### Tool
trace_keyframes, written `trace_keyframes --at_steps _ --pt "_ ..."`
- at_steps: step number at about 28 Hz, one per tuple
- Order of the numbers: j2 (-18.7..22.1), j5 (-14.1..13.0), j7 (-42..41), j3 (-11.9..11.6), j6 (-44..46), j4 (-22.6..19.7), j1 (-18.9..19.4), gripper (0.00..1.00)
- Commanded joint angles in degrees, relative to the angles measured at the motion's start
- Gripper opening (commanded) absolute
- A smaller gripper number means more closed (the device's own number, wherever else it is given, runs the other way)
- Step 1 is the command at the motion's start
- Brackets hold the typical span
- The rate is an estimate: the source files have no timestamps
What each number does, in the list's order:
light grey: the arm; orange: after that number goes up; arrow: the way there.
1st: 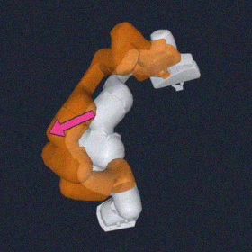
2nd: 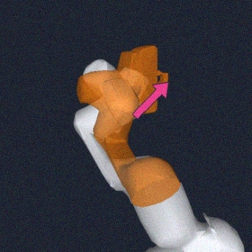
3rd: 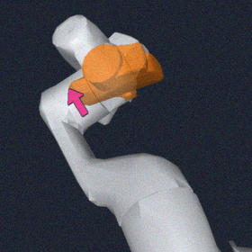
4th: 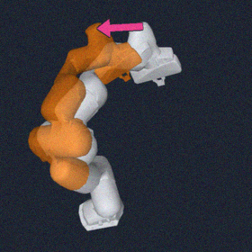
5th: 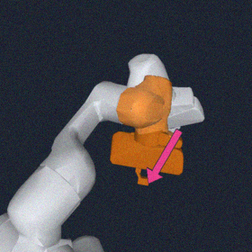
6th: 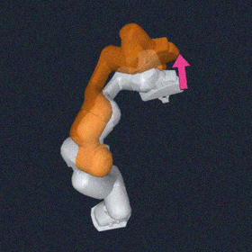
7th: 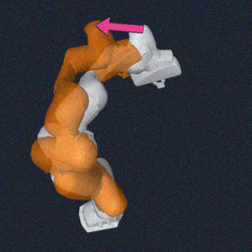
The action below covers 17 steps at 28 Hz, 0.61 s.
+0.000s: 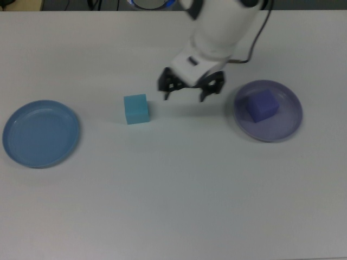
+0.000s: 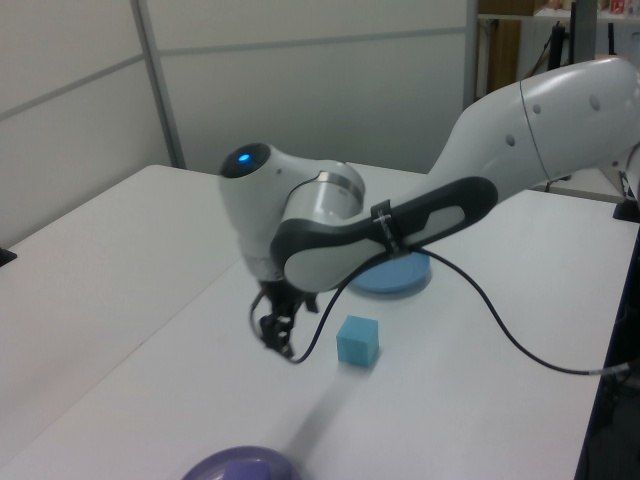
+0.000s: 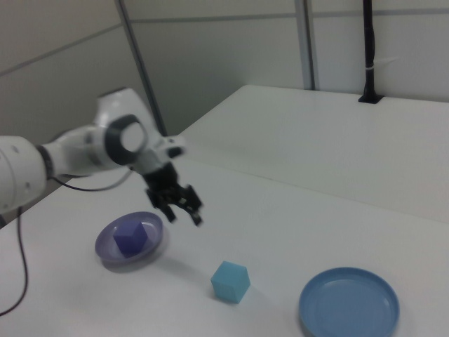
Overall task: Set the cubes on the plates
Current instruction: 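Move the gripper over the cyan cube and lower onto it, then close the gripper on the cyan cube and lift it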
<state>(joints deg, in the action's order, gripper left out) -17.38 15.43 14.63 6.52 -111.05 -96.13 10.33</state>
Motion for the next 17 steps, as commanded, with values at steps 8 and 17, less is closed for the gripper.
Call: trace_keyframes --at_steps 8,17 --pt "0.2 -1.0 -9.4 0.2 -11.5 -11.9 -9.4 1.0" --pt "-0.2 -1.0 -10.3 0.2 -11.6 -13.4 -12.3 1.0"
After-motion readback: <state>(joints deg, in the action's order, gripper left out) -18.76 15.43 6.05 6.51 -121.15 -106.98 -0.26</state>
